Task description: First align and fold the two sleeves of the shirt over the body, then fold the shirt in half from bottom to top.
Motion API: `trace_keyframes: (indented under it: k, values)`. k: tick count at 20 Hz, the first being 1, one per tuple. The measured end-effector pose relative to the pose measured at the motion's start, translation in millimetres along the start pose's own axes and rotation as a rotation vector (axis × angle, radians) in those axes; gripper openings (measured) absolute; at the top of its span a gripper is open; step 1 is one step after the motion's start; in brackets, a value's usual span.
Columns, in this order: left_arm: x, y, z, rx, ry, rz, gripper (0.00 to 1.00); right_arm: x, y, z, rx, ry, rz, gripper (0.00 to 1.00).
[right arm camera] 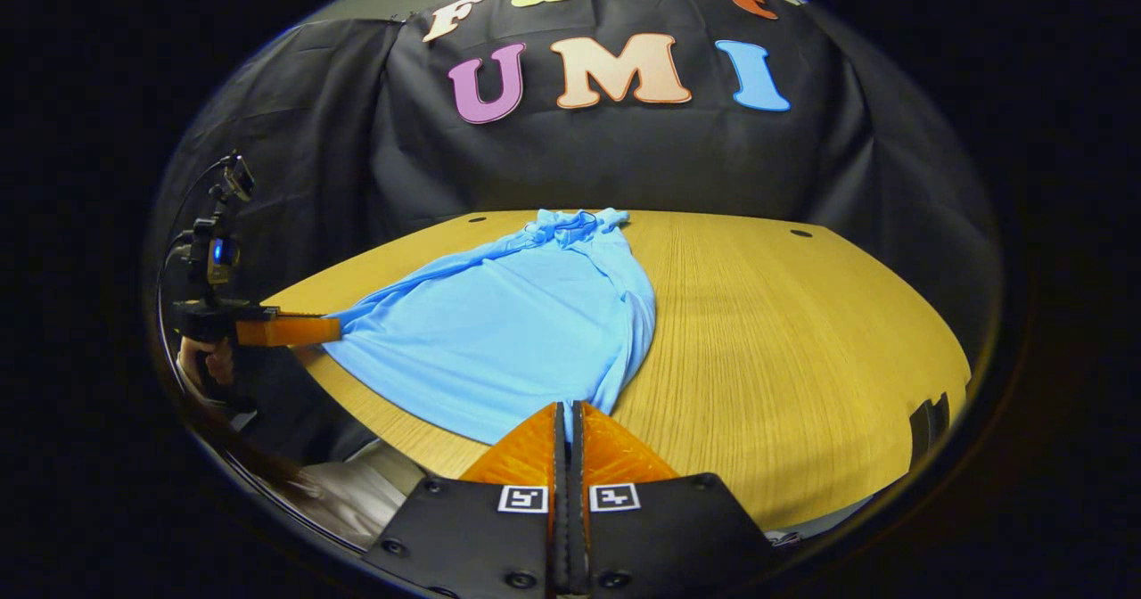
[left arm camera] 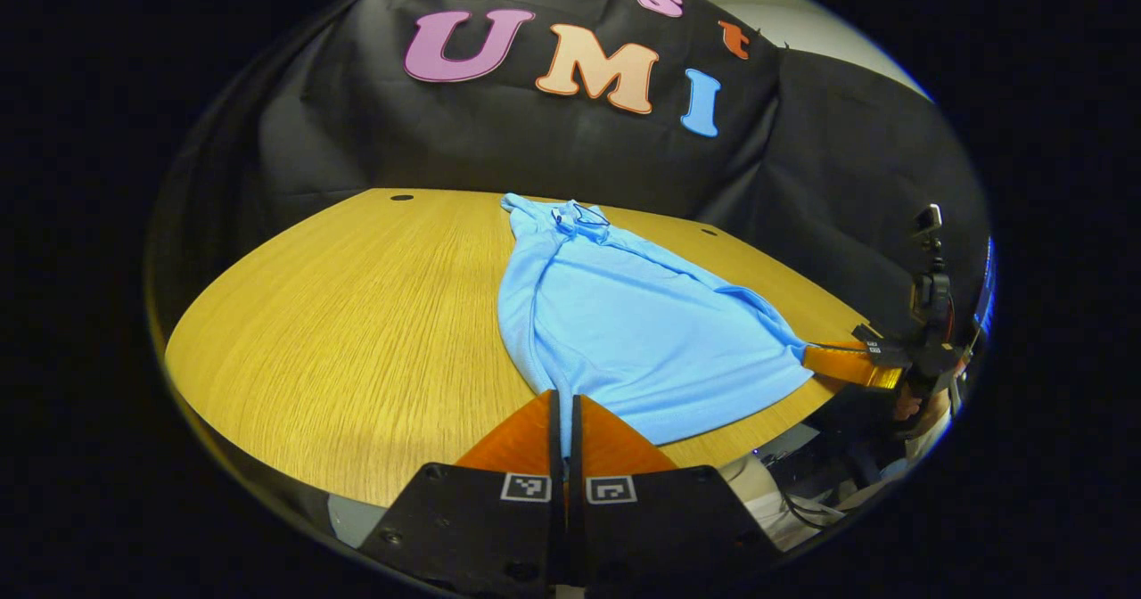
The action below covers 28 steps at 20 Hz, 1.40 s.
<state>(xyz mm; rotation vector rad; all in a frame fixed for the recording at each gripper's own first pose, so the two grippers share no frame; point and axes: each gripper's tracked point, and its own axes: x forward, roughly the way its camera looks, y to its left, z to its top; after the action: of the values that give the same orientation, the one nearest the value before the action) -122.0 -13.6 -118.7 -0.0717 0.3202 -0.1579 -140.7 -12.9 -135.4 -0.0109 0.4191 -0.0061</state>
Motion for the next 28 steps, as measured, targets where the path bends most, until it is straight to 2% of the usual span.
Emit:
trace_keyframes:
  k: [5, 12, 16, 20, 23, 28]
  values:
    - [9.0, 11.8, 25.1, 0.027, 0.005, 0.017, 0.0, 20.1, 3.0, 29.5, -0.055, -0.01, 0.006, 0.02]
    - [56.8, 29.4, 127.8, 0.027, -0.084, -0.002, 0.0, 89.9, -12.9, 118.8, -0.036, -0.033, 0.022, 0.03]
    - [110.1, 57.9, 185.5, -0.025, -0.128, 0.009, 0.0, 147.5, -33.9, 166.4, -0.029, -0.038, -0.015, 0.02]
    - [174.4, 88.3, 228.7, -0.073, -0.133, 0.037, 0.0, 209.0, -51.4, 199.4, 0.04, -0.007, -0.052, 0.03]
    - [228.7, 104.7, 249.6, -0.069, -0.135, 0.076, 0.0, 255.1, -65.7, 226.7, 0.093, -0.008, -0.092, 0.02]
    - [295.7, 127.2, 277.8, -0.094, -0.159, 0.138, 0.0, 331.0, -98.0, 254.2, 0.098, -0.048, -0.193, 0.02]
